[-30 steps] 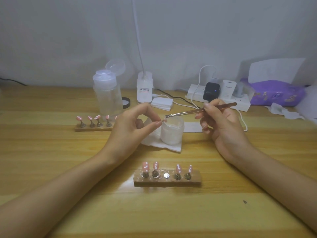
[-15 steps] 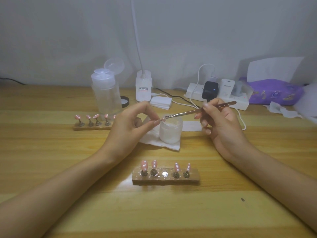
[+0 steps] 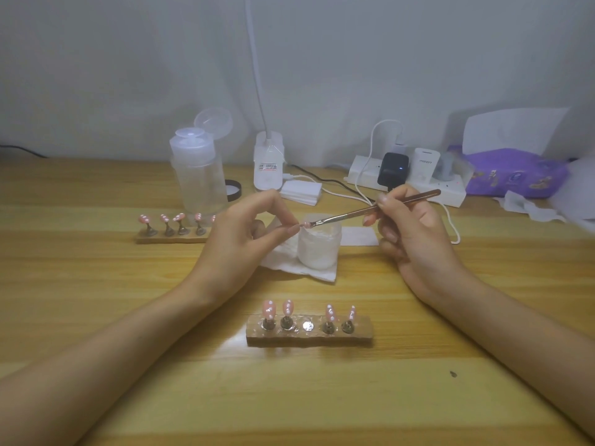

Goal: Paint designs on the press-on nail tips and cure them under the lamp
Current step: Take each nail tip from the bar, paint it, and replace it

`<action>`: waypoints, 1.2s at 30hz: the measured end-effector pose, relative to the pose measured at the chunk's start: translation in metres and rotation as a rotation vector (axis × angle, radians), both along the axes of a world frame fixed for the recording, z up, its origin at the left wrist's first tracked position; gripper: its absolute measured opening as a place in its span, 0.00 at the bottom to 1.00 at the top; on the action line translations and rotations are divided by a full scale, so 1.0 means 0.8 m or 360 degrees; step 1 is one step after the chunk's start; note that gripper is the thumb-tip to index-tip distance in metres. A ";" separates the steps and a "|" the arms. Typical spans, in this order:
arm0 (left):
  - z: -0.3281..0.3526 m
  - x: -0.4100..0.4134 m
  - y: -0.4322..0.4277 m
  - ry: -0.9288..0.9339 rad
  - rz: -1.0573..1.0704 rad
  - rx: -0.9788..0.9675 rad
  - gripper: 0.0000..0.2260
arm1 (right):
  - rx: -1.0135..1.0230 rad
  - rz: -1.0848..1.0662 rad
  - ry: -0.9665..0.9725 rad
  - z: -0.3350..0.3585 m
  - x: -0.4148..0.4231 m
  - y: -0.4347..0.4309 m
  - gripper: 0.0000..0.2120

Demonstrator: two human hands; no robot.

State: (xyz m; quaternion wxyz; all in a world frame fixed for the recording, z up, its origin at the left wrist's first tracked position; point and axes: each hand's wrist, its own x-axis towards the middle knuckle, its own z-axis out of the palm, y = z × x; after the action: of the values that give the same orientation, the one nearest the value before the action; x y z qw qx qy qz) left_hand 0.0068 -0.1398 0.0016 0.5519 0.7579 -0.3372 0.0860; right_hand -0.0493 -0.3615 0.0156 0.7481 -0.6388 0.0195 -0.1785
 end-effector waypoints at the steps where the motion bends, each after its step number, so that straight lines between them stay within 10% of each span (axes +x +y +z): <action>1: 0.000 0.000 0.000 0.0001 0.0001 -0.0002 0.07 | 0.0028 -0.0003 -0.0015 0.001 0.000 -0.001 0.11; 36: 0.001 -0.003 -0.001 0.0025 -0.0013 0.0006 0.07 | -0.0037 0.0023 -0.0092 -0.003 0.001 -0.003 0.11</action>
State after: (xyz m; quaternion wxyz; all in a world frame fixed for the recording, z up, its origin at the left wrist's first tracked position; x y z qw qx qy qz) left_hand 0.0047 -0.1404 0.0027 0.5534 0.7581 -0.3362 0.0770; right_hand -0.0481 -0.3643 0.0136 0.7423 -0.6421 -0.0087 -0.1916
